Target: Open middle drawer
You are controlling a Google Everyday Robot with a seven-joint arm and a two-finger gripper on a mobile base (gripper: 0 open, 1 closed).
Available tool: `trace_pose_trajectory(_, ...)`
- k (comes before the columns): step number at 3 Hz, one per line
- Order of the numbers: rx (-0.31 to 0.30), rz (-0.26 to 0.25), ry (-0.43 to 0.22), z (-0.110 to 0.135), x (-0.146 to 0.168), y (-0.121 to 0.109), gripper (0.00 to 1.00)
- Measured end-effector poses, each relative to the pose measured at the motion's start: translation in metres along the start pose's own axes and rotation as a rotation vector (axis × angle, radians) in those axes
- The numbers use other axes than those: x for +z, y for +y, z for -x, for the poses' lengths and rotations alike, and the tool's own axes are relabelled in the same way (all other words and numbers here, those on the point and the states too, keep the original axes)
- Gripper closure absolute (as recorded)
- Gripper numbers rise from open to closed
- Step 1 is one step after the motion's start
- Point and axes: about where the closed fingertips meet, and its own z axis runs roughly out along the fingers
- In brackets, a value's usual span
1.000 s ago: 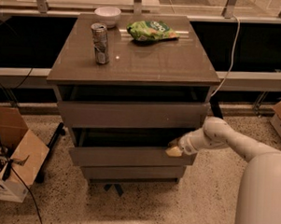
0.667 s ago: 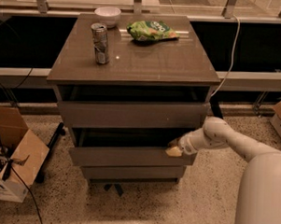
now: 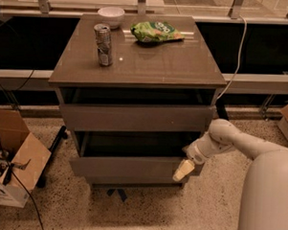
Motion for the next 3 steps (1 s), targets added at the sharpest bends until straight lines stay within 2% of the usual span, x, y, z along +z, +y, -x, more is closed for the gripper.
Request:
trace_pose_trajectory(1,0.009,0.043,0.075,-0.029,-0.009,0.016,0.0)
trace_pose_trajectory(2,0.005,0.108,0.108,-0.046,-0.005,0.031,0.19)
trace_pose_trajectory(3,0.005,0.108,0.108,-0.046,-0.006,0.031,0.42)
